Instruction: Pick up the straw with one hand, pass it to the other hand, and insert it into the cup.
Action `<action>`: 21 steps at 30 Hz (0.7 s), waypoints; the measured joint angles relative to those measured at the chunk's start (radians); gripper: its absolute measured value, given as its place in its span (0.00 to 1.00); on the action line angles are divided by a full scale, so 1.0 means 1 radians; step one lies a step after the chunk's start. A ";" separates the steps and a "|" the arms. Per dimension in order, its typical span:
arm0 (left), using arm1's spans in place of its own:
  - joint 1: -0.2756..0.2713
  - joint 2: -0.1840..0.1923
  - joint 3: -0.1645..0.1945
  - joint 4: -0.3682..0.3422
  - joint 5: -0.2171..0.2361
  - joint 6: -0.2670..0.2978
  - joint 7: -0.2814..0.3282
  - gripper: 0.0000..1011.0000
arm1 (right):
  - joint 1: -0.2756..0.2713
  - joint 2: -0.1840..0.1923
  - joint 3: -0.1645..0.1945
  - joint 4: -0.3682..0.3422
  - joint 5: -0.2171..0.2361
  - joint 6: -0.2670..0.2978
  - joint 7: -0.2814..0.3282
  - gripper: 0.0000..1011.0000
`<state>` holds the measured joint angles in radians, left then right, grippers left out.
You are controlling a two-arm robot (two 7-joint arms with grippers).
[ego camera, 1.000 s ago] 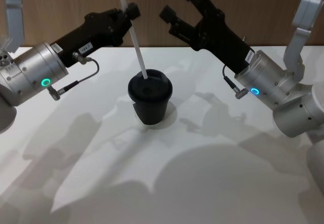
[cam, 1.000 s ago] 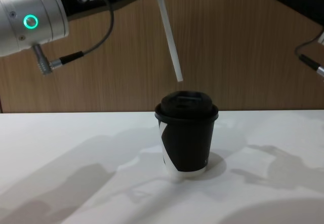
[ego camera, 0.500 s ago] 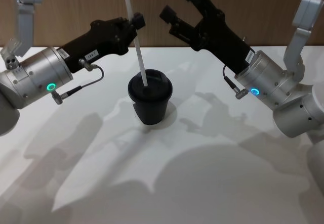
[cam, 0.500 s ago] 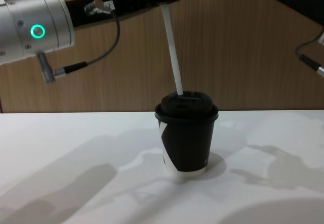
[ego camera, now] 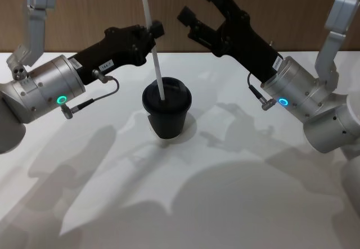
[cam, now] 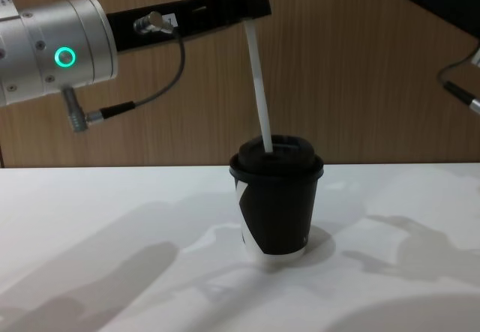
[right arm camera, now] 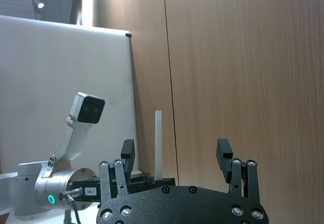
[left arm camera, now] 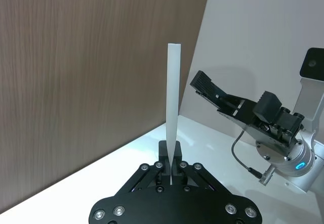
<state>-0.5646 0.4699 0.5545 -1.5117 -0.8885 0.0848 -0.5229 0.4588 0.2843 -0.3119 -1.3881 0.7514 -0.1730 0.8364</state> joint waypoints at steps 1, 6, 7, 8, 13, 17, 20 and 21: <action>0.000 -0.001 0.000 0.000 0.001 0.000 0.001 0.02 | 0.000 0.000 0.000 0.000 0.000 0.000 0.000 0.99; 0.001 -0.005 0.001 0.003 0.013 0.002 0.005 0.02 | 0.000 0.000 0.000 0.000 0.000 0.000 0.000 0.99; 0.001 -0.005 0.002 0.004 0.014 0.002 0.005 0.02 | 0.000 0.000 0.000 0.000 0.000 0.000 0.000 0.99; 0.001 -0.007 0.002 0.004 0.017 0.003 0.006 0.02 | 0.000 0.000 0.000 0.000 0.000 0.000 0.000 0.99; 0.002 -0.011 0.003 0.007 0.028 0.003 0.010 0.02 | 0.000 0.000 0.000 0.000 0.000 0.000 0.000 0.99; 0.002 -0.015 0.005 0.010 0.038 0.004 0.016 0.02 | 0.000 0.000 0.000 0.000 0.000 0.000 0.000 0.99; 0.002 -0.017 0.008 0.012 0.051 0.007 0.024 0.02 | 0.000 0.000 0.000 0.000 0.000 0.000 0.000 0.99; 0.002 -0.017 0.008 0.012 0.051 0.007 0.024 0.02 | 0.000 0.000 0.000 0.000 0.000 0.000 0.000 0.99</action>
<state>-0.5624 0.4526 0.5622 -1.4995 -0.8379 0.0919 -0.4991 0.4589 0.2842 -0.3120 -1.3880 0.7514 -0.1730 0.8365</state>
